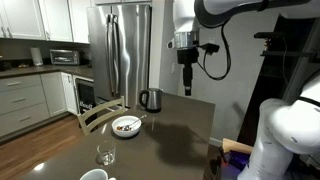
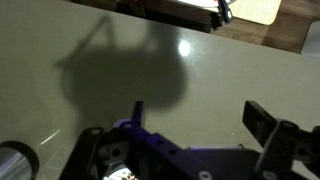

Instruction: Use the spoon to put some of the contents in the white bowl into the glass

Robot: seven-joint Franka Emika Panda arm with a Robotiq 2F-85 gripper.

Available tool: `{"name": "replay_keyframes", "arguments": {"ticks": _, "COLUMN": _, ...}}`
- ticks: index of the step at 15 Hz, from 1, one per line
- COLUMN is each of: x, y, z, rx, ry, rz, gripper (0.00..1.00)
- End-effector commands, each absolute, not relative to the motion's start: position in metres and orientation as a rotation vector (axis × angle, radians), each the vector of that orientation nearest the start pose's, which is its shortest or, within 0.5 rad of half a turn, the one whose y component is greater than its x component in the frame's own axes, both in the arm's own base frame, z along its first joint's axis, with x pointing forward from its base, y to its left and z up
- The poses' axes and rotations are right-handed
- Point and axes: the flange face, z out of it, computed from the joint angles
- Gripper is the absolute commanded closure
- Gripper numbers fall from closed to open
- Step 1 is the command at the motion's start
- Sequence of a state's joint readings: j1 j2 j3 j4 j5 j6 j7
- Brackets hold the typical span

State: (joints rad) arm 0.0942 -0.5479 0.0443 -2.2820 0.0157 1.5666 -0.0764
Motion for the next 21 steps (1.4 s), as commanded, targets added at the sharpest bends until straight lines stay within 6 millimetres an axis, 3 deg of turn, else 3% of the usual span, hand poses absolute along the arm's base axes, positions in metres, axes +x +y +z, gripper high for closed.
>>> {"name": "replay_keyframes", "arguments": {"ticks": 1, "x": 0.363, "y": 0.055, "z": 0.545, "rx": -3.126, "ry": -0.322, "rz": 0.265, "gripper": 0.0}}
{"name": "replay_keyframes", "arguments": {"ticks": 16, "x": 0.363, "y": 0.055, "z": 0.545, "rx": -3.126, "ry": -0.322, "rz": 0.265, "gripper": 0.0}}
{"name": "replay_keyframes", "arguments": {"ticks": 21, "x": 0.407, "y": 0.076, "z": 0.546, "rx": -3.149, "ry": -0.025, "rz": 0.206, "gripper": 0.0}}
